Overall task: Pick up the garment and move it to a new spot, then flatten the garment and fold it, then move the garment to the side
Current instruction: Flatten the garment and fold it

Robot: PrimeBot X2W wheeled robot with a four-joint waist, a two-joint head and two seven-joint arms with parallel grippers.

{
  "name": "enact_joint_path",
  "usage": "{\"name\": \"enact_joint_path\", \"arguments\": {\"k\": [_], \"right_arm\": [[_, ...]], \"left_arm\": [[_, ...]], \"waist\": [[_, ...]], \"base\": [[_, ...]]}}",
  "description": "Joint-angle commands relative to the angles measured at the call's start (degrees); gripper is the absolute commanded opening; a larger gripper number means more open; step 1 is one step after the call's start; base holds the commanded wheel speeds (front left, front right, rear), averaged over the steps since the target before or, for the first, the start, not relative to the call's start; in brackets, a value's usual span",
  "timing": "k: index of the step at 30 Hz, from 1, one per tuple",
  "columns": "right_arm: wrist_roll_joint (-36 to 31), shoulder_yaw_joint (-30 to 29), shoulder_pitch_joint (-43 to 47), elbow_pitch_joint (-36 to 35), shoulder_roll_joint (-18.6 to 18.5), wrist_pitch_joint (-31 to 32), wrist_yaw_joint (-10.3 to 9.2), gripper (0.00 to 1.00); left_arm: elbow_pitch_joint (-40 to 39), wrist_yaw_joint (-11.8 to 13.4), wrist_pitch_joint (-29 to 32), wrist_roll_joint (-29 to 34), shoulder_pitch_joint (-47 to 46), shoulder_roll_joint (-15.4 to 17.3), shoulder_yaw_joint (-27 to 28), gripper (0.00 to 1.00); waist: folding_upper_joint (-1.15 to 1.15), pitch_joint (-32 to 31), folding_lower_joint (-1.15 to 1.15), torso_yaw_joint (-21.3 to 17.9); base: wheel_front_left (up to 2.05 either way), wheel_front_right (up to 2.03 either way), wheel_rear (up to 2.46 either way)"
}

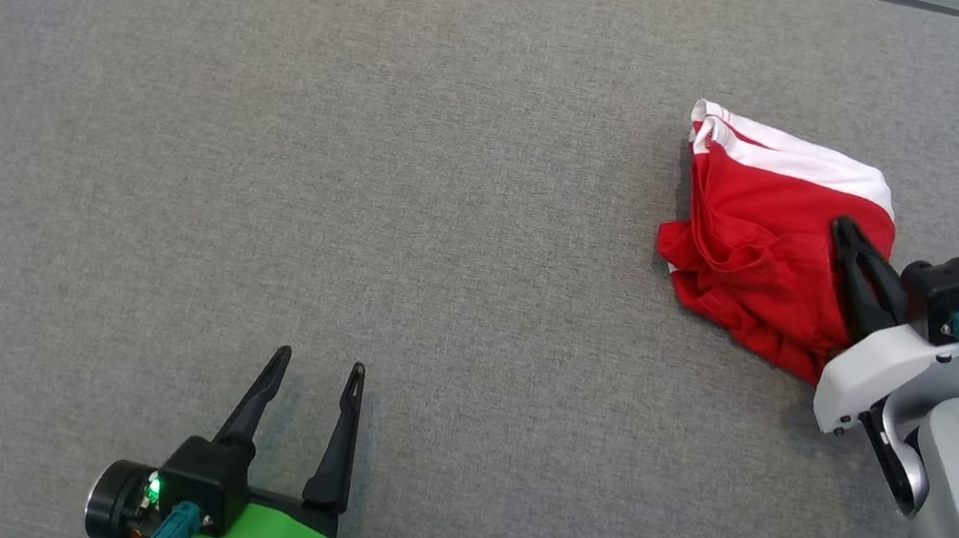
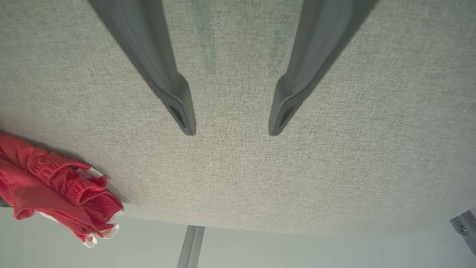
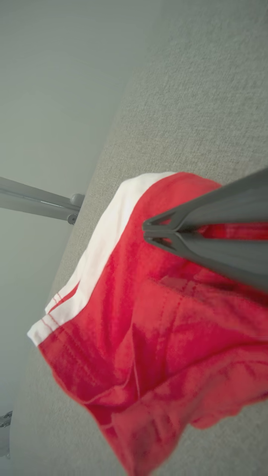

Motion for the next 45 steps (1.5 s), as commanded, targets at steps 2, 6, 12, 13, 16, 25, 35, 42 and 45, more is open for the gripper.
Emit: {"name": "enact_joint_path", "arguments": {"k": [2,6,12,13,16,25,35,42,45], "right_arm": [[0.92,1.05,1.9,-0.72,-1.01,-0.12,-0.09,0.0],[1.91,2.85,4.65,-2.64,-1.93,-0.12,-0.09,0.0],[3.66,6.69,8.07,-5.07,-2.12,-0.12,-0.09,0.0],[3.86,7.35,8.28,-5.3,-2.09,-0.12,-0.09,0.0],[4.6,9.61,8.27,-5.61,-1.14,-0.12,-0.09,0.0],[5.54,15.55,8.02,-6.63,1.56,-0.12,-0.09,0.0],[6.14,20.69,9.22,-6.86,3.95,-0.12,-0.09,0.0],[5.14,10.45,16.47,-16.32,5.55,-0.12,-0.09,0.96],[2.93,3.03,21.93,-21.42,6.11,-0.12,-0.09,1.0]], "left_arm": [[0.1,0.64,-0.15,-0.43,0.5,-0.03,-0.02,1.0],[0.71,1.28,-0.15,-1.05,1.17,-0.03,0.11,1.0],[1.18,1.88,-0.15,-1.56,1.9,-0.02,0.48,1.0],[1.25,1.86,-0.15,-1.72,1.86,-0.02,0.39,1.0],[1.36,1.89,-0.15,-1.92,1.55,-0.02,0.1,1.0],[1.79,1.86,-0.15,-1.39,0.88,-0.02,0.0,1.0],[2.68,2.04,-0.15,-1.64,2.81,-0.01,0.25,1.0],[2.09,2.45,-0.15,-1.03,6.17,-0.02,3.09,1.0],[1.68,2.01,-0.15,-0.1,7.62,-0.02,5.0,1.0]], "waist": [[0.69,-0.37,0.0,0.43],[0.69,-1.24,0.0,-0.01],[0.69,-1.62,0.0,-1.14],[0.69,-1.59,0.0,-1.29],[0.69,-1.42,0.0,-1.75],[0.69,-1.35,0.0,-1.78],[0.69,-3.61,0.0,-2.22],[0.69,-8.95,0.0,-3.81],[0.69,-11.08,0.0,-4.65]], "base": [[0.0,0.0,0.0],[0.0,0.0,0.0],[0.0,0.0,0.0],[0.0,0.0,0.0],[0.0,0.0,0.0],[0.0,0.0,0.0],[0.0,0.0,0.0],[0.0,0.0,0.0],[0.0,0.0,0.0]]}}
